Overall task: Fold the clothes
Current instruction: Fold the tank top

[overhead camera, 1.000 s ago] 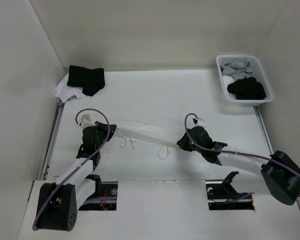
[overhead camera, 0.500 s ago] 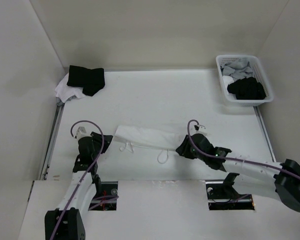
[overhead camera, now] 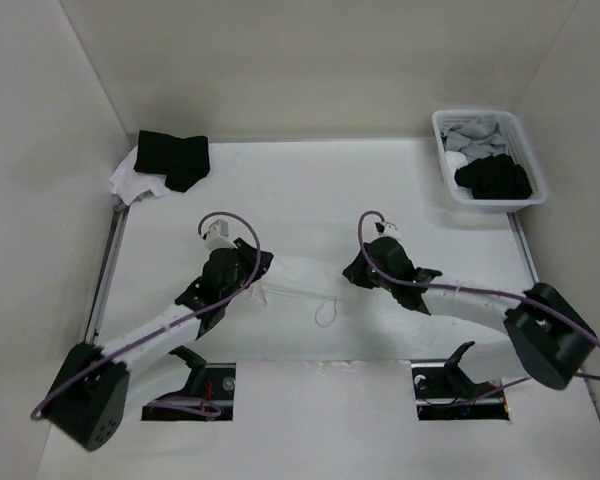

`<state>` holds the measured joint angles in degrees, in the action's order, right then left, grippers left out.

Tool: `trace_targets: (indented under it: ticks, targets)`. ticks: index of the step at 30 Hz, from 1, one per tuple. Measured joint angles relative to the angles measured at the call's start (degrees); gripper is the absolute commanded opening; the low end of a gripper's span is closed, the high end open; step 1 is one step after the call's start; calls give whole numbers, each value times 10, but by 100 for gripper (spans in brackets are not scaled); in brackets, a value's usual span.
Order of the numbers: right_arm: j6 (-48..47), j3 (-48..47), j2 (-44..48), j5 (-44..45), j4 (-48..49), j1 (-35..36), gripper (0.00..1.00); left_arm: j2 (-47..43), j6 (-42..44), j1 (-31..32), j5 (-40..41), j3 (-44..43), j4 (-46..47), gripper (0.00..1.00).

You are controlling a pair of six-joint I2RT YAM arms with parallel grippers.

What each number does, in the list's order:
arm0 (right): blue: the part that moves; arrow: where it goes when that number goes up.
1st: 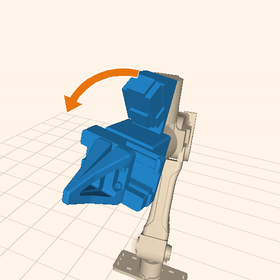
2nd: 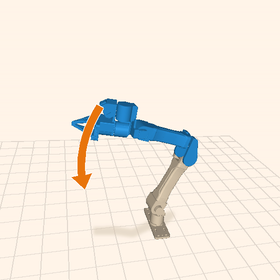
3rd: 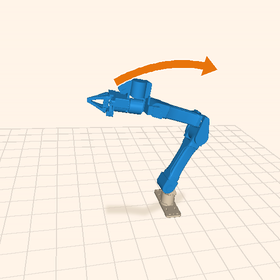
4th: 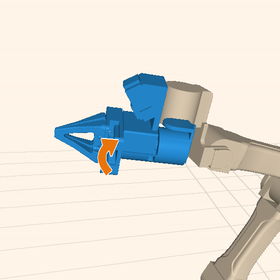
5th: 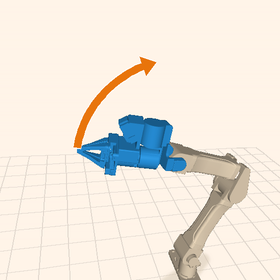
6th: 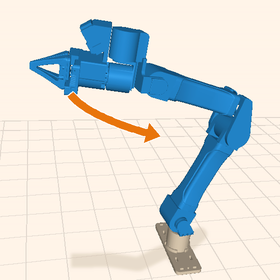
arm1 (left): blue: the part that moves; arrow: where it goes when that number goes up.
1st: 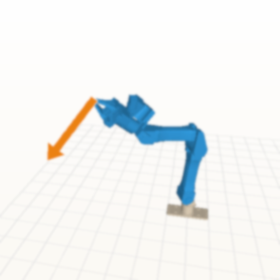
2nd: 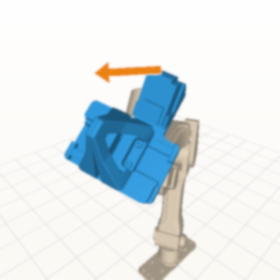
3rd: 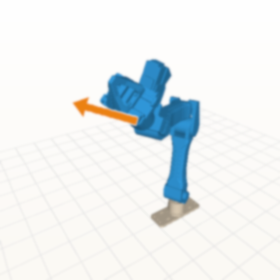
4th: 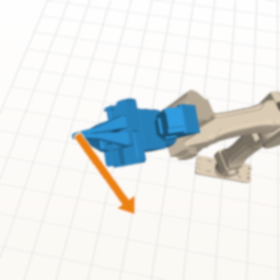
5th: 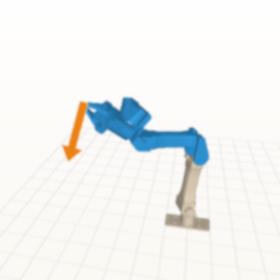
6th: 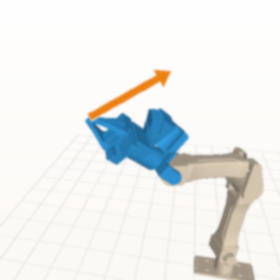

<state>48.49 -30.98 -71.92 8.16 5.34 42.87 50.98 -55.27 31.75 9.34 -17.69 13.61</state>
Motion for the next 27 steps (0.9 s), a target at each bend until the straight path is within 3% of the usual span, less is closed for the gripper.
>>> trace_targets:
  ticks: [3,5,13,16,19,21,27]
  targets:
    - [0,-14,-86,-9,40,-24,6,118,-1,-32,3,2,54,20]
    - [2,-13,-116,-9,45,-34,6,148,-7,-68,0,27,74,21]
    - [13,9,-131,-13,89,-48,9,93,-25,-161,-46,137,137,26]
    - [15,12,-130,-16,95,-54,21,54,-27,-178,-65,146,136,27]
    - [14,21,-96,-17,90,-55,41,-2,-29,-187,-85,147,124,27]
    - [14,32,-45,-18,83,-55,49,-42,-31,-185,-92,146,106,27]
    - [15,75,127,-17,65,-69,56,-87,-25,-139,-83,99,51,29]
